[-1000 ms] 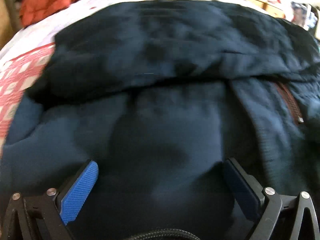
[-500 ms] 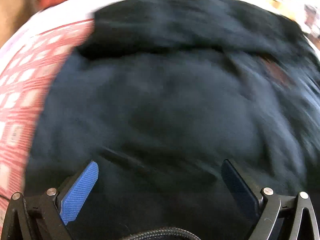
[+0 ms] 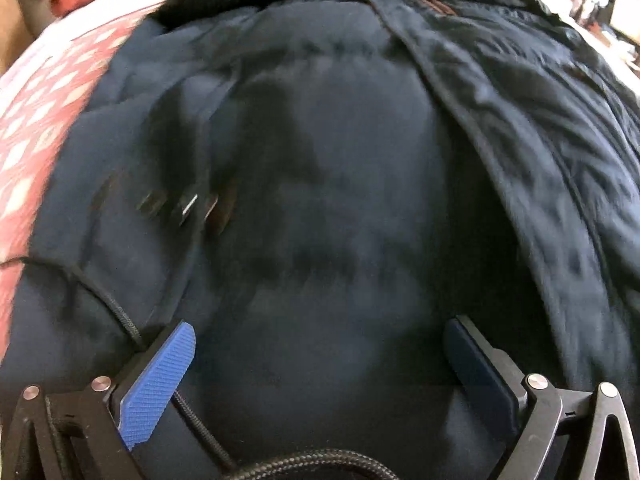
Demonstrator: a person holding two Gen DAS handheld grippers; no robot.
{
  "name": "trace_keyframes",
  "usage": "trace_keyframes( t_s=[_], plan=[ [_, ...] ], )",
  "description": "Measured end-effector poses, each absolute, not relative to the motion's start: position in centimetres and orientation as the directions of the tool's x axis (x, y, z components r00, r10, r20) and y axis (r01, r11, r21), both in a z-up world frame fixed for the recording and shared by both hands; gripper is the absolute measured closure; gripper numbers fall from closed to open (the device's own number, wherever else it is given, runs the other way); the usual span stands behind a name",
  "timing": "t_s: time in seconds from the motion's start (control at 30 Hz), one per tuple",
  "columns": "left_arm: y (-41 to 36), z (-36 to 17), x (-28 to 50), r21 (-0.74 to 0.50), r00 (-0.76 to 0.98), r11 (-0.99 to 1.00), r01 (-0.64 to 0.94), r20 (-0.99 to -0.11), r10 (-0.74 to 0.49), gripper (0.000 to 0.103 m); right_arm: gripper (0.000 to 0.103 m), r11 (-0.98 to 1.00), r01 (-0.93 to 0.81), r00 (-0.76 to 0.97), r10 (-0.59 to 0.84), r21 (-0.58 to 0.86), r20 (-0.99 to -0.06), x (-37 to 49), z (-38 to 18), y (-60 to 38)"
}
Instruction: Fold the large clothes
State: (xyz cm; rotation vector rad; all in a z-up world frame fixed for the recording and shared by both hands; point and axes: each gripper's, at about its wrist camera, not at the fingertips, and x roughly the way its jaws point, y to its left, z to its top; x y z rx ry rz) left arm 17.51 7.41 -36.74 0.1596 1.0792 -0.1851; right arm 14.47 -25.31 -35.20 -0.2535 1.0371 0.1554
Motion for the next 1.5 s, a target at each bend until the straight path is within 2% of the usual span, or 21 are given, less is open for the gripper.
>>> trace_keyframes(
  t_s=[0.13, 0.3, 0.47, 0.57, 0.8, 0.93, 1.0, 1.17, 1.23, 1.27, 1.4, 1.5],
  plan=[
    [8.6, -36.1, 13.3, 0.090, 0.478, 0.971, 0.219, -0.878, -0.026, 0.001, 0.004, 0.980, -0.181, 0.484, 0.016, -0.082, -0.875, 10.3, -35.0, -27.5],
    [10.6, -35.9, 10.0, 0.111, 0.459, 0.973, 0.201, -0.888, 0.007, 0.001, 0.005, 0.982, -0.144, 0.470, -0.040, -0.121, -0.882, 6.2, -34.5, -29.9],
    [12.2, -35.7, 7.8, 0.142, 0.432, 0.973, 0.185, -0.901, 0.049, 0.001, 0.005, 0.984, -0.040, 0.370, -0.146, -0.173, -0.917, 2.5, -34.7, -33.8],
    [12.4, -35.4, 6.8, 0.165, 0.423, 0.969, 0.182, -0.903, 0.074, 0.001, 0.005, 0.977, -0.060, 0.376, -0.169, -0.206, -0.911, 0.9, -33.6, -33.7],
    [12.8, -33.1, 7.2, 0.100, 0.459, 0.993, 0.062, -0.887, 0.061, 0.001, 0.005, 0.952, -0.284, 0.476, 0.035, -0.116, -0.879, 2.4, -31.4, -25.2],
    [15.0, -34.2, 8.7, 0.088, 0.431, 0.994, -0.060, -0.896, 0.105, 0.001, 0.005, 0.934, -0.351, 0.483, 0.118, -0.068, -0.868, 4.7, -32.0, -21.2],
    [16.2, -35.1, 9.1, 0.067, 0.404, 0.994, -0.083, -0.910, 0.095, 0.001, 0.005, 0.941, -0.330, 0.473, 0.094, -0.077, -0.876, 5.2, -33.0, -21.5],
    [16.0, -35.3, 8.7, 0.093, 0.409, 0.996, -0.002, -0.909, 0.086, 0.001, 0.005, 0.972, -0.202, 0.449, -0.019, -0.122, -0.893, 5.2, -34.4, -27.8],
    [16.3, -35.0, 8.1, 0.078, 0.418, 0.997, 0.010, -0.906, 0.067, 0.001, 0.008, 0.978, -0.190, 0.436, 0.002, -0.090, -0.900, 4.5, -34.1, -30.5],
    [16.6, -34.8, 7.7, 0.078, 0.422, 0.997, 0.016, -0.904, 0.064, 0.001, 0.008, 0.970, -0.147, 0.413, -0.115, -0.191, -0.903, 4.0, -34.3, -31.8],
    [17.9, -34.0, 6.7, 0.074, 0.431, 0.997, 0.020, -0.900, 0.058, 0.001, 0.007, 0.994, -0.033, 0.360, -0.086, -0.105, -0.929, 2.7, -33.6, -35.9],
    [20.5, -33.6, 5.8, 0.103, 0.415, 0.993, -0.064, -0.902, 0.121, 0.001, 0.008, 0.984, -0.054, 0.364, -0.141, -0.172, -0.921, 2.2, -32.6, -34.9]
  ],
)
